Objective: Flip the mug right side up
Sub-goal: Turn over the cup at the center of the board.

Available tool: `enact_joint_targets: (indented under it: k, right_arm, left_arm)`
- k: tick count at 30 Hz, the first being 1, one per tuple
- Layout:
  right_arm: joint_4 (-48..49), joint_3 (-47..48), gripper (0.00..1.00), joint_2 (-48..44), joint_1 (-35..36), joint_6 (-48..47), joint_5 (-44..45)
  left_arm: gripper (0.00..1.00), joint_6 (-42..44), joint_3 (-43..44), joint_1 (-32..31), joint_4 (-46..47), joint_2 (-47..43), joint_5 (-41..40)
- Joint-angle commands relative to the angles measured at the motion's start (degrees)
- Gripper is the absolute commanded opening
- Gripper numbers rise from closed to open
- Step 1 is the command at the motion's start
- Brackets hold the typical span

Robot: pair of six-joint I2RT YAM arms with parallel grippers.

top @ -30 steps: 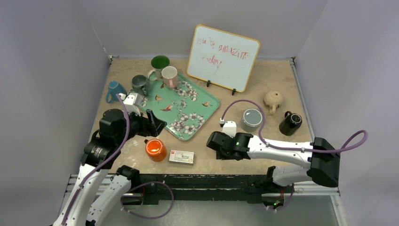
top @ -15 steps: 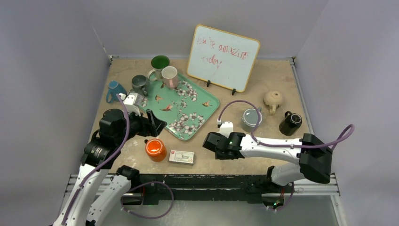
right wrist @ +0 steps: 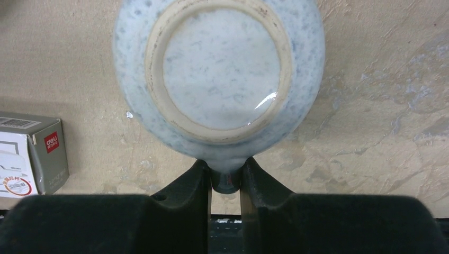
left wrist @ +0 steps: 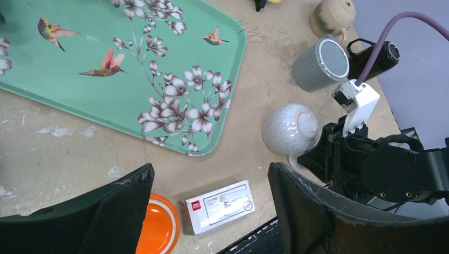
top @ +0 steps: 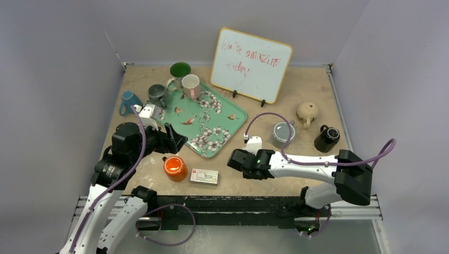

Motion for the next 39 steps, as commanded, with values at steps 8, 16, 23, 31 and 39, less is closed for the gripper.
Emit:
enact_joint_targets:
  k: [8,16,23,31,39]
  right_arm:
    - [10.89,-5.27,0.0,-7.1,-0.78,0.33,2.59]
    - [13.81,-8.73,0.0,-16.22,-1.35,1.5,5.41]
    - [19.27,-12.54,0.0,-23.8,-1.88,2.46,4.58]
    - [37.14,-20.36,0.0,-34.37,-1.91,3.97,3.48]
    - [52.54,-17.58,0.0,-36.18,-1.96,-0.61,1.43]
  left_arm:
    - [0.78,-0.05,-0.34,0.37,1.32,0.41,1.02]
    - [0.77,-0.51,-0.19,0.37,1.62,0.68,1.79]
    - [0.76,-3.06,0.05,0.37,3.16,1.45,4.69]
    - [0.72,-12.03,-1.87,0.38,9.3,2.0,14.38]
    - [0.7,-30.85,-10.77,0.37,30.79,1.87,29.84]
